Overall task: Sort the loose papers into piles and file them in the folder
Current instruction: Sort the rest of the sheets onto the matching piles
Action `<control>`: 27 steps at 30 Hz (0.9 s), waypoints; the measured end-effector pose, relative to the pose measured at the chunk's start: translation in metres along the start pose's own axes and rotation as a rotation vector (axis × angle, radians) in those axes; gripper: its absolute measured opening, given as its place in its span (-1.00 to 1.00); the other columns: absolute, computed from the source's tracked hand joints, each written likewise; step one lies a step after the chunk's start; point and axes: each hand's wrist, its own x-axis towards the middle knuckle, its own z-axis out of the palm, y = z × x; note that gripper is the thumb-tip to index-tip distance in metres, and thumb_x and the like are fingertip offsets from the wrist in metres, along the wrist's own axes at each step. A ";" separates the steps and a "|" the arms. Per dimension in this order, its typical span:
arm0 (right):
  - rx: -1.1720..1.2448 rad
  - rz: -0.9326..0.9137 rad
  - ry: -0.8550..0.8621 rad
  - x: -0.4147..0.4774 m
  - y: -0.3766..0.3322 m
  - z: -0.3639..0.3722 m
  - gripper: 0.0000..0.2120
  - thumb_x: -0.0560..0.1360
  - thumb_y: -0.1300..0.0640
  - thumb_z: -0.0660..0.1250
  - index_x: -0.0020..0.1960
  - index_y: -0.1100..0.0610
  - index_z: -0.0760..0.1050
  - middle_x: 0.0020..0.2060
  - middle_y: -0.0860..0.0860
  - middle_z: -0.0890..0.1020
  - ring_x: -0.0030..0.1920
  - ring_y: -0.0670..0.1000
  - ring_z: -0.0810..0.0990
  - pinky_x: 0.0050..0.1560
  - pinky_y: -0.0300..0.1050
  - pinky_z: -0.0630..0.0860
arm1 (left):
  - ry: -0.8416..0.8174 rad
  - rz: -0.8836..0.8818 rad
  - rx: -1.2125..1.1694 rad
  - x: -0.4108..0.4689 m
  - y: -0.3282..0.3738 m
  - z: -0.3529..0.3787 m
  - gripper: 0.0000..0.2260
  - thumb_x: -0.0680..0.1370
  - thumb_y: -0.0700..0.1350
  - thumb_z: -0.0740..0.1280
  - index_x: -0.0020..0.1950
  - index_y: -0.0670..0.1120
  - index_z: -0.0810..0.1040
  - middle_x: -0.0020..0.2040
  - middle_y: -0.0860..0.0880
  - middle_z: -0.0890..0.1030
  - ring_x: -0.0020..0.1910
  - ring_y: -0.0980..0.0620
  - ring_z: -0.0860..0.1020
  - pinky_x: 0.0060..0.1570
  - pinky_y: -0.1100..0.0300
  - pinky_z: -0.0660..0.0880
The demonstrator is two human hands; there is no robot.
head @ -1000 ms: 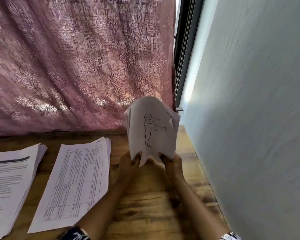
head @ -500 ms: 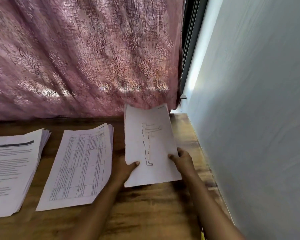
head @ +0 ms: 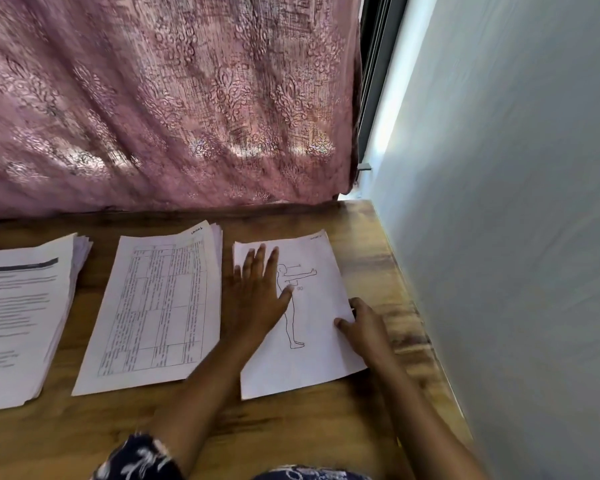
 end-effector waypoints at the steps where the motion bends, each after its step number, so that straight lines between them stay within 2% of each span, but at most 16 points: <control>1: -0.008 -0.002 -0.004 0.000 -0.001 -0.001 -0.61 0.54 0.14 0.33 0.33 0.20 0.40 0.25 0.13 0.55 0.19 0.15 0.53 0.05 -0.13 0.43 | -0.072 0.009 0.023 0.013 0.000 0.007 -0.33 0.58 0.22 0.17 0.59 0.00 0.00 0.59 -0.09 0.00 0.57 -0.11 -0.04 0.50 -0.13 -0.11; 4: -0.032 -0.007 -0.010 -0.001 0.000 -0.005 -0.62 0.54 0.13 0.31 0.33 0.19 0.40 0.25 0.12 0.54 0.18 0.13 0.54 -0.02 -0.17 0.41 | -0.183 -0.007 0.021 0.039 -0.001 0.025 -0.35 0.59 0.28 0.04 0.59 0.03 -0.02 0.60 -0.08 -0.06 0.57 -0.08 -0.14 0.49 -0.11 -0.21; 7: -0.053 0.005 -0.018 -0.005 0.004 -0.009 -0.63 0.54 0.13 0.30 0.32 0.17 0.38 0.23 0.11 0.55 0.15 0.12 0.54 -0.09 -0.18 0.38 | -0.191 -0.029 0.028 0.044 -0.002 0.034 -0.28 0.49 0.36 -0.13 0.59 0.05 0.01 0.60 -0.08 -0.04 0.57 -0.09 -0.11 0.47 -0.11 -0.23; 11: -0.073 0.015 -0.025 -0.022 0.011 -0.006 -0.63 0.52 0.15 0.31 0.30 0.16 0.35 0.19 0.10 0.55 0.11 0.11 0.55 -0.09 -0.13 0.45 | -0.202 -0.011 0.032 0.028 -0.003 0.049 -0.19 0.40 0.43 -0.40 0.58 0.10 -0.08 0.60 -0.03 -0.11 0.57 -0.06 -0.17 0.46 -0.07 -0.30; 14: -0.286 -0.088 0.166 -0.022 0.003 -0.004 -0.47 0.49 0.15 0.34 0.40 0.11 0.24 0.25 0.08 0.44 0.19 0.10 0.47 0.02 -0.06 0.47 | -0.188 -0.007 0.027 0.022 -0.004 0.054 -0.07 0.29 0.46 -0.56 0.58 0.12 -0.13 0.59 -0.01 -0.16 0.56 -0.03 -0.22 0.43 -0.02 -0.38; 16: -0.336 -0.281 0.259 0.000 -0.009 -0.003 -0.41 0.47 0.16 0.37 0.44 0.13 0.26 0.33 0.08 0.41 0.29 0.12 0.40 0.19 -0.01 0.42 | -0.176 -0.012 0.020 0.022 -0.003 0.055 -0.06 0.28 0.46 -0.57 0.58 0.12 -0.12 0.59 0.00 -0.15 0.56 -0.03 -0.22 0.44 -0.02 -0.36; 19: -0.426 -0.504 0.031 0.051 -0.026 0.004 -0.48 0.56 0.06 0.28 0.47 0.12 0.26 0.47 0.06 0.30 0.46 0.05 0.25 0.44 0.02 0.20 | -0.168 -0.013 0.018 0.023 -0.003 0.055 -0.08 0.31 0.49 -0.50 0.58 0.12 -0.08 0.60 -0.01 -0.11 0.56 -0.08 -0.19 0.46 -0.07 -0.31; 21: -0.538 -0.482 -0.064 0.078 -0.025 0.009 -0.42 0.60 -0.08 0.18 0.53 0.12 0.15 0.53 0.02 0.16 0.53 -0.01 0.10 0.48 0.01 0.05 | -0.174 -0.025 0.014 0.023 -0.003 0.054 -0.13 0.34 0.49 -0.36 0.58 0.14 -0.03 0.60 0.00 -0.09 0.56 -0.15 -0.20 0.46 -0.09 -0.29; 24: -0.533 -0.377 -0.019 0.099 -0.016 0.011 -0.28 0.56 -0.28 0.04 0.56 0.12 0.01 0.56 0.02 0.04 0.55 -0.03 -0.02 0.49 0.00 -0.06 | -0.198 -0.042 0.007 0.029 -0.004 0.049 -0.18 0.36 0.45 -0.25 0.57 0.16 0.04 0.60 0.02 -0.04 0.55 -0.18 -0.17 0.47 -0.12 -0.20; 26: -0.531 -0.362 0.010 0.101 -0.011 0.013 -0.11 0.42 -0.43 -0.18 0.56 0.12 0.00 0.56 0.02 0.04 0.55 -0.03 -0.03 0.49 -0.01 -0.08 | -0.200 -0.049 0.041 0.034 -0.004 0.046 -0.23 0.39 0.44 -0.14 0.54 0.15 0.14 0.59 0.01 0.06 0.55 -0.20 -0.06 0.47 -0.15 -0.07; 27: -0.523 -0.365 0.017 0.100 -0.011 0.014 -0.05 0.34 -0.44 -0.27 0.56 0.11 0.00 0.55 0.02 0.05 0.55 -0.03 -0.02 0.49 -0.02 -0.08 | -0.182 -0.049 0.050 0.036 -0.004 0.045 -0.27 0.41 0.41 -0.10 0.52 0.13 0.20 0.57 0.00 0.13 0.54 -0.21 0.01 0.45 -0.17 0.00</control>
